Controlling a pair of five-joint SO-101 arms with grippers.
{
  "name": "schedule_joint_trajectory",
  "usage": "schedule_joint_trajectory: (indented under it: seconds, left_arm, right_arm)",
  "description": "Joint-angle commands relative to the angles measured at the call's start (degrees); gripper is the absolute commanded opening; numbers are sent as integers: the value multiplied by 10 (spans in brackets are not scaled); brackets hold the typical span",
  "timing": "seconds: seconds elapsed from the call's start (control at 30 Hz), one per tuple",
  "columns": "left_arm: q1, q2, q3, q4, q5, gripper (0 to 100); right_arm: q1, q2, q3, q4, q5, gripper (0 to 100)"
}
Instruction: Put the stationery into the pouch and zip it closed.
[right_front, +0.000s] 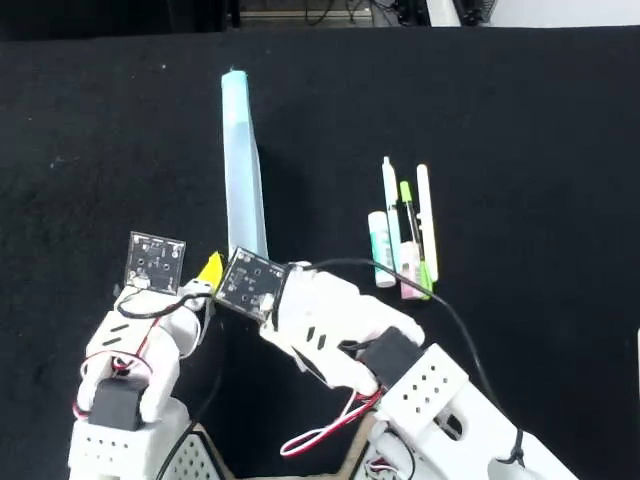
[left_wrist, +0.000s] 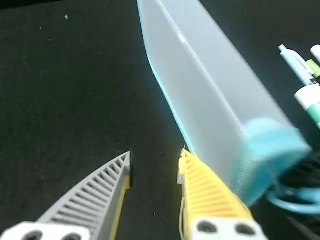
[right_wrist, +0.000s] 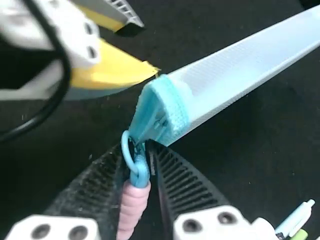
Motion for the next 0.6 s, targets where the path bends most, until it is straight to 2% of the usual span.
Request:
schedule_joint_trajectory:
  seconds: [0.0,0.17,0.47,0.57]
  left_arm:
    - [-5,-2,-83,37,-31,166]
    - [1,-2,-133,84,-103,166]
    - [1,-1,-187,132,-116,170]
    - [1,-1,-181,137,-142,216]
  right_arm:
    - [-5,-7,-3,-46,-46,11]
    - [-3,-7,22,-78,-59,11]
    - [-3,-7,70,-129,-60,11]
    - [-3,-7,69,-129,-60,11]
